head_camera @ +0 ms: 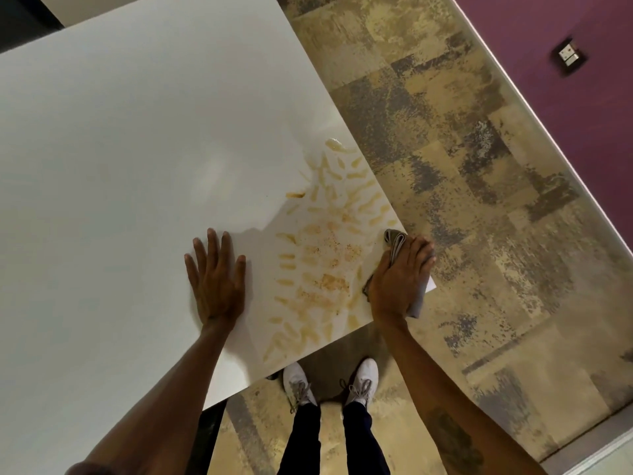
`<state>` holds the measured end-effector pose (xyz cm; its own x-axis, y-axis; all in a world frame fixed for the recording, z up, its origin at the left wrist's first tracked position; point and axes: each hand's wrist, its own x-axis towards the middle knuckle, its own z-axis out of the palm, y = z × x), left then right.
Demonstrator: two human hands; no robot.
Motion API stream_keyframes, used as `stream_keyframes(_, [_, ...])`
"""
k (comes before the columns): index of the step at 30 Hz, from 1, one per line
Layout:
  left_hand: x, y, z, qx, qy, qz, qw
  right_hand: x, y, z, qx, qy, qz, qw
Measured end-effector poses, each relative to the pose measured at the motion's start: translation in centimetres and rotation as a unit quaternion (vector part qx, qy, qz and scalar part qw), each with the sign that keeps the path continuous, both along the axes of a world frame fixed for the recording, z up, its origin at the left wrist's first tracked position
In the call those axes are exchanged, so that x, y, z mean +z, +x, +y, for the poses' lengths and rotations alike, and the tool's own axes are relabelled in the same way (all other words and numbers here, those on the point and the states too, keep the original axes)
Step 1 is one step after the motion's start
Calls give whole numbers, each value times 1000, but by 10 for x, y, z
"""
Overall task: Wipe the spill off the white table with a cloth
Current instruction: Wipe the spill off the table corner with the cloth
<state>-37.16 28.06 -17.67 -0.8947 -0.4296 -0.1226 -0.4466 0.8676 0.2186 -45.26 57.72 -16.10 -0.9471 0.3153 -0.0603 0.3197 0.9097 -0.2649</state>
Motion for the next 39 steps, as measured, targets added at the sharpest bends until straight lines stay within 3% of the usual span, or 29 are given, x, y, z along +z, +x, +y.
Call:
stream_keyframes(14, [-1,-4,-2,-14,-19,-8,1000,2,-136,-57,167,-88,79,979])
stream_keyframes(27, [-1,-5,-2,-13,-26,16,999,3,-237,-104,275,-186,58,942])
stream_keyframes(39, [1,-4,-1,-12,-9,21,1000,16,-240,-93,479,-182,-18,859])
